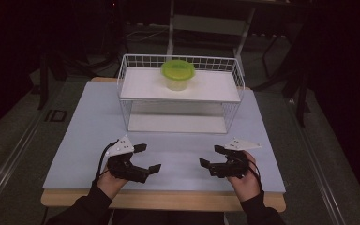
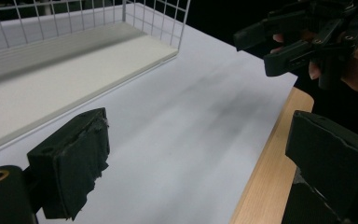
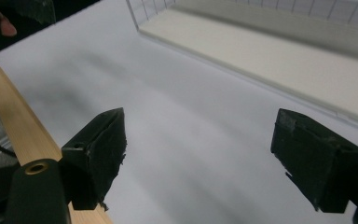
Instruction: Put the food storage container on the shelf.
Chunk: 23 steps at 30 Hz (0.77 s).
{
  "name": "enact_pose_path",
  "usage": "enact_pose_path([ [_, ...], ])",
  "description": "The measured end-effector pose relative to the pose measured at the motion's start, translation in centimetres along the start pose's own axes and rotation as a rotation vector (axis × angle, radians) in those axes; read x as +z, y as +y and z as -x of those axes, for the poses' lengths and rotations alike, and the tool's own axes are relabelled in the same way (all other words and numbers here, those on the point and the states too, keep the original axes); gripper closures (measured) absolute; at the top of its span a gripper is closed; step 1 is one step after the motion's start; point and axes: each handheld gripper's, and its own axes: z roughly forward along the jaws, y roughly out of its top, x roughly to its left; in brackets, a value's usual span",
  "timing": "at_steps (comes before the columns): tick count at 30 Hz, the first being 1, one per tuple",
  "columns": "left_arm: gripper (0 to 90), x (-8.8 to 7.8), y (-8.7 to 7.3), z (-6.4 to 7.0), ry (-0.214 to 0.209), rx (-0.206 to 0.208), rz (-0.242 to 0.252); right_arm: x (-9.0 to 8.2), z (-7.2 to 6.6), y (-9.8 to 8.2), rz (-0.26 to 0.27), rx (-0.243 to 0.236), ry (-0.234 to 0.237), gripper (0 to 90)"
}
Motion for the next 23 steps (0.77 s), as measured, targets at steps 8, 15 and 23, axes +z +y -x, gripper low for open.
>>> enact_pose_path([
  [8, 7.3, 0.3, -1.1, -0.8, 0.007, -0.008, -0.019, 0.2, 0.4, -1.5, -0.033, -0.007, -0.022, 16.8],
  [15, 7.3, 0.6, -1.6, -0.7, 0.024, 0.011, -0.037, 0.7, 0.6, -1.8, -0.04, -0.026, -0.033, 16.3],
  [23, 7.3, 0.6, -1.7, -0.8, 0.02, 0.006, -0.041, 1.1, 0.8, -2.1, -0.055, -0.015, -0.029, 16.3],
])
